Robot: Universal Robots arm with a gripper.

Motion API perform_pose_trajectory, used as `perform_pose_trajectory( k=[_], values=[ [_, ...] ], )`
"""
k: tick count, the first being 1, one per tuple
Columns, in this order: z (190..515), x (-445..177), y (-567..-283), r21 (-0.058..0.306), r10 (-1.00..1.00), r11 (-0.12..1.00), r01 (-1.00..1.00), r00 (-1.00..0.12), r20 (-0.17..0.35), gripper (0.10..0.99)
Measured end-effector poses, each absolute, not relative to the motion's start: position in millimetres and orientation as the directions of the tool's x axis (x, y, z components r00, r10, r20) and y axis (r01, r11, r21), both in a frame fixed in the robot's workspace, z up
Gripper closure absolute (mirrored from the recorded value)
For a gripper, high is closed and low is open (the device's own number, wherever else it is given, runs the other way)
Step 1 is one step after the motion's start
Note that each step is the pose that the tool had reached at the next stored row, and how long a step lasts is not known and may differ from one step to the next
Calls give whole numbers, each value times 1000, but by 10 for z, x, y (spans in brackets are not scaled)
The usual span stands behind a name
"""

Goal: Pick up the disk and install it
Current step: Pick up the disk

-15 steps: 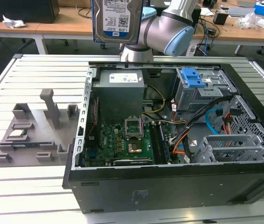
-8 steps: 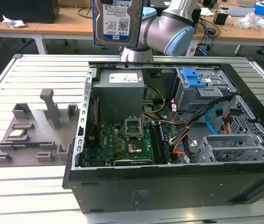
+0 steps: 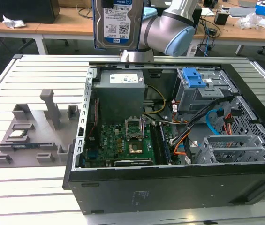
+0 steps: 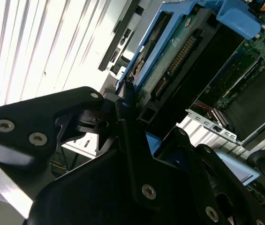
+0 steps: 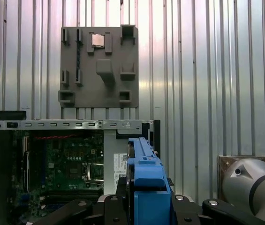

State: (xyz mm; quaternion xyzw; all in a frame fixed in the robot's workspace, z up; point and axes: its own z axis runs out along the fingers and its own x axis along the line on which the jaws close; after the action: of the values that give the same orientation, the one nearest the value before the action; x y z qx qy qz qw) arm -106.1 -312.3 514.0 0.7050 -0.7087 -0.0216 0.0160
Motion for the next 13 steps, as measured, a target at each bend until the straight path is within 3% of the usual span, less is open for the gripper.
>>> perform_pose_trajectory(
  k=[13],
  values=[
    [5135, -1061, -3291, 53, -1000, 5, -999, -5, -3, 722]
  ],
)
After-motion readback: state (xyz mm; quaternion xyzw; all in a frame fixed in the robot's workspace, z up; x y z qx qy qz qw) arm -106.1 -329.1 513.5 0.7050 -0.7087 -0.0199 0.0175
